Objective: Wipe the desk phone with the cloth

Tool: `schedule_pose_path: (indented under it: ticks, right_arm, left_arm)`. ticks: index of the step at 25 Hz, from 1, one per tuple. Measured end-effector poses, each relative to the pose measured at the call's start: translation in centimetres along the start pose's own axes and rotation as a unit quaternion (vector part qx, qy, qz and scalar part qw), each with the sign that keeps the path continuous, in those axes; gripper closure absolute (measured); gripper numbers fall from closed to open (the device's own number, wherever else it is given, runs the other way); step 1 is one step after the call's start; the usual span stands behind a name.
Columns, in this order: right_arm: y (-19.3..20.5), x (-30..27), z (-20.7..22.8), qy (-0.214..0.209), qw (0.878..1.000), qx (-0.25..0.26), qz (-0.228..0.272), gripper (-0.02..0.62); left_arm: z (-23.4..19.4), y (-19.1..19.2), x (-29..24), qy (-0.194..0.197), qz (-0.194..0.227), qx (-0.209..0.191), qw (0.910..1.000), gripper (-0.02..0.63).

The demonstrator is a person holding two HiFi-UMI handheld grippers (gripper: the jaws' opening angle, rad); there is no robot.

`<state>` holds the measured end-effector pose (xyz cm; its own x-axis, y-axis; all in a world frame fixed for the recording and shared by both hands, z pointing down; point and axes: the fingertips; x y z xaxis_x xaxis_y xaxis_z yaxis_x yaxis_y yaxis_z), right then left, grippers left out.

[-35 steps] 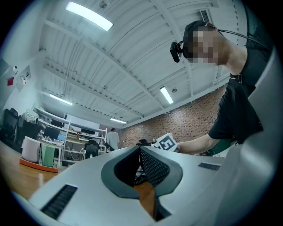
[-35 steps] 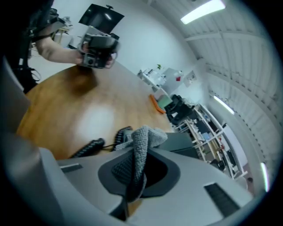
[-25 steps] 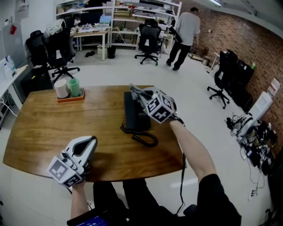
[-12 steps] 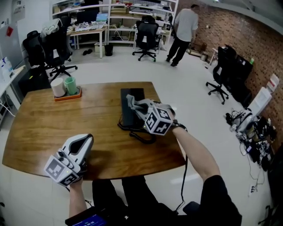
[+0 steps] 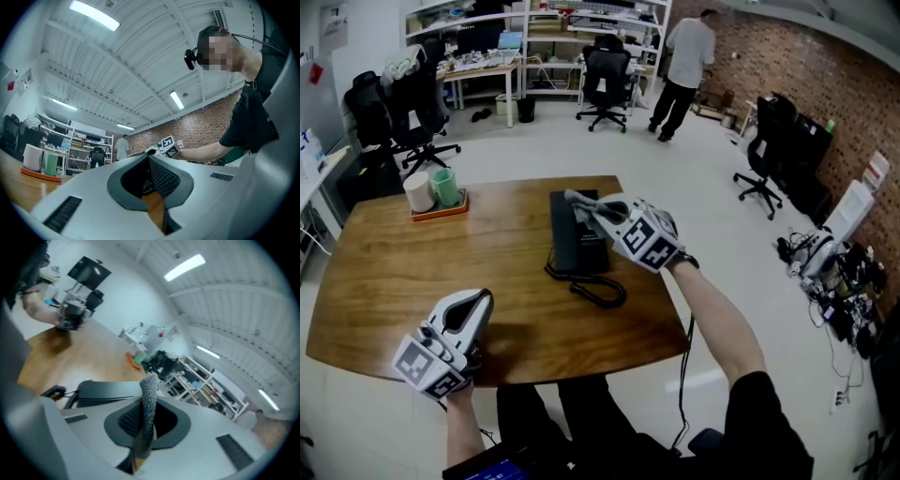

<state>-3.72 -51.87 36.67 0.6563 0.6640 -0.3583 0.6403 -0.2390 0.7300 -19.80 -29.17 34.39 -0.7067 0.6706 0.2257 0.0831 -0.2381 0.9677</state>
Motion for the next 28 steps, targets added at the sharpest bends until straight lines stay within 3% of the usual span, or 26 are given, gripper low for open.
schedule_pose_path:
  ticks: [2,4,9,12,16,18,20,22,24,26,28]
  right_arm:
    - [-0.2,-2.3,3.5,0.054,0.998,-0.041,0.001,0.571]
    - [0.2,-4.4,5.1,0.076,0.996,-0.051,-0.009,0.571]
    - [2.8,-5.3,3.6,0.056,0.997,-0.038,-0.044,0.571]
    - [2.6,-2.3,-1.9,-0.023,0.999,0.02,-0.033,0.571]
    - [3.4,2.4,-10.6,-0.154,0.98,0.118,-0.036,0.571]
    - [4.2,4.1,-12.8,-0.196,0.968,0.147,-0.052,0.57]
    - [4.3,4.7,-13.0,-0.21,0.964,0.151,-0.056,0.571]
    - [3.3,4.1,-10.1,-0.171,0.979,0.109,-0.035,0.571]
    - [1.8,2.5,-4.7,-0.087,0.995,0.044,-0.012,0.571]
    - [1.0,0.4,0.8,0.002,1.0,-0.015,-0.003,0.571]
    - [1.1,-1.7,4.7,0.059,0.997,-0.055,-0.006,0.571]
  left_arm:
    - [0.0,0.2,0.1,-0.002,-0.002,0.0,1.0,0.607]
    - [0.1,0.0,0.1,-0.001,0.003,0.004,1.0,0.607]
    - [0.3,-0.1,0.0,-0.006,-0.005,-0.003,1.0,0.607]
    - [0.2,-0.5,0.1,-0.005,-0.004,-0.007,1.0,0.607]
    - [0.2,-0.3,0.2,-0.005,-0.001,-0.008,1.0,0.607]
    - [0.0,-0.2,0.2,-0.005,-0.001,-0.007,1.0,0.607]
    - [0.0,-0.1,0.2,-0.004,0.0,-0.006,1.0,0.607]
    - [0.1,-0.1,0.2,-0.003,0.0,-0.006,1.0,0.607]
    - [0.1,-0.2,0.3,-0.003,0.001,-0.006,1.0,0.607]
    - [0.0,-0.1,0.3,-0.004,0.0,-0.005,1.0,0.607]
    - [0.0,0.0,0.3,-0.005,0.001,-0.003,1.0,0.607]
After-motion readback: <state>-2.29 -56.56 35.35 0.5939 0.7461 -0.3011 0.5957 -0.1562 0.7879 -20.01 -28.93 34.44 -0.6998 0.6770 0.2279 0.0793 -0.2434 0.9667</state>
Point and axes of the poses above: the fingertips, and each gripper's own axes: x backward along the fingers, z to its right, y out of its underside, and after that the axes turned 6 degrees about -x, right-handed
